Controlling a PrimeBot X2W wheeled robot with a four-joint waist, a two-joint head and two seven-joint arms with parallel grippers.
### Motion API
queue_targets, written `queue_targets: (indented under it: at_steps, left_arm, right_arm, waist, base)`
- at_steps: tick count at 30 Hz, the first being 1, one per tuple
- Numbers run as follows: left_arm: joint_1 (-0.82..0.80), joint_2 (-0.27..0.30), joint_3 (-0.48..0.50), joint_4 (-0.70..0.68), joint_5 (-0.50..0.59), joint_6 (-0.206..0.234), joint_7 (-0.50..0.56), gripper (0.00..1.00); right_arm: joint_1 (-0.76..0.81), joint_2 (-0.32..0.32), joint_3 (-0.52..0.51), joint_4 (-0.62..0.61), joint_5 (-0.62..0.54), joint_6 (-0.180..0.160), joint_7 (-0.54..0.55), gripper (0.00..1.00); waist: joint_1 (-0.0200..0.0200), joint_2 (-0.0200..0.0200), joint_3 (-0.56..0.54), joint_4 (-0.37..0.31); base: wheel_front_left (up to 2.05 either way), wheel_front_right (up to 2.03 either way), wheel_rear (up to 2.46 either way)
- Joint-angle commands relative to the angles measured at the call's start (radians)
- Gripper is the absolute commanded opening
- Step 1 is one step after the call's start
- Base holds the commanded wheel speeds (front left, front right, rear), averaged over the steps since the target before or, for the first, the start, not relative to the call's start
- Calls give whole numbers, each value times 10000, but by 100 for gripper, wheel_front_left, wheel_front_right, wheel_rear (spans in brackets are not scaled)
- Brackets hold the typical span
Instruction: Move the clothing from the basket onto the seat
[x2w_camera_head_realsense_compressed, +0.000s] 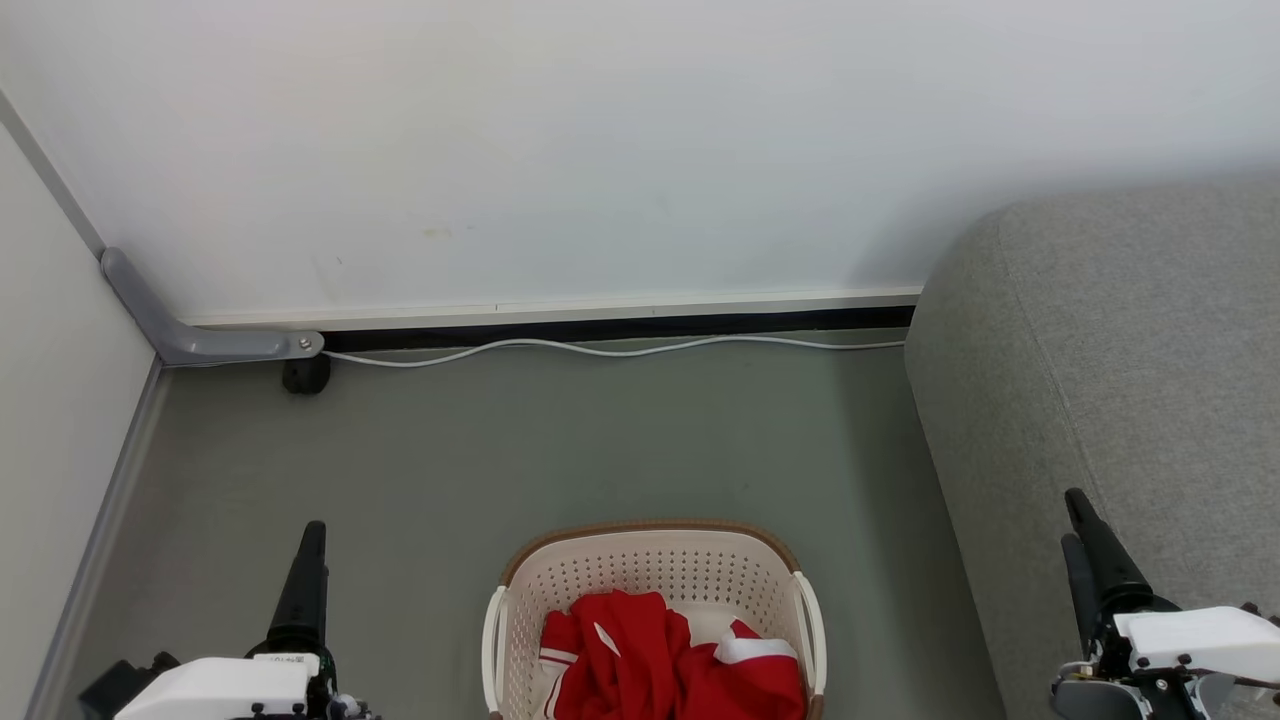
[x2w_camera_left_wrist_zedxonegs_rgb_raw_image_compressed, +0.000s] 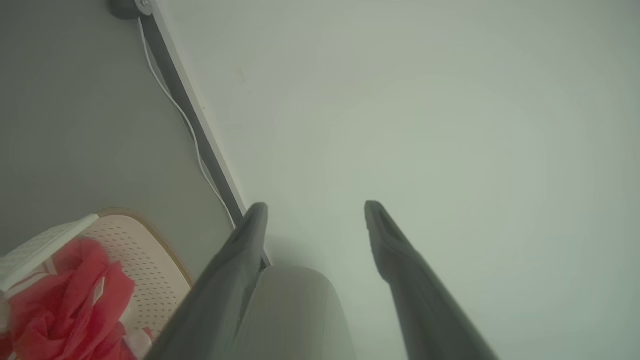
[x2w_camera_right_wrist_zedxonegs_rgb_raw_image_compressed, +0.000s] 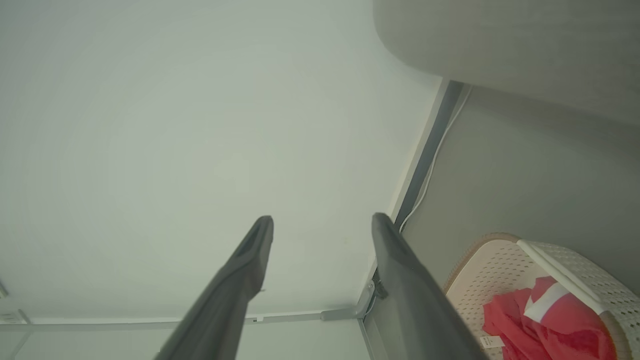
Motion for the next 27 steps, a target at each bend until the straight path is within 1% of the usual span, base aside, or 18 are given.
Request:
queue_targets:
  at_steps: [1,2,10,19,20,27]
  left_arm:
    - [-656,185,53,-197,345,-32,-99,100]
    - [-706,203,41,-170,629,-33,-158,100]
    - [-850,253,-18,-179,1793,-39,-392,100]
    - [-995,318,-64,-110,3498,-46,-657,100]
    - [-995,318,-64,-110,3498,-46,-657,100]
    - [-1092,333,-59,10,4747,-51,-864,100]
  right_arm:
    - [-531,-233,92,-210,-254,23,-136,100]
    - [-589,-263,121,-175,-481,23,-194,100]
    - [-827,-380,275,-51,-1497,26,-429,100]
    - [-1108,-534,536,129,-2820,30,-693,100]
    - [-1108,-534,536,129,-2820,30,-693,100]
    - [-1333,-671,837,333,-3824,32,-899,100]
  waist:
    - [-1,0,1,-5]
    - [-1,0,3,-12]
    - [-1,0,11,-42]
    - [-1,0,12,-77]
    - [-1,0,12,-77]
    - [-1,0,4,-110]
  base:
    - [0,0,0]
    - [0,0,0]
    - [0,0,0]
    - [0,0,0]
    - [0,0,0]
    - [0,0,0]
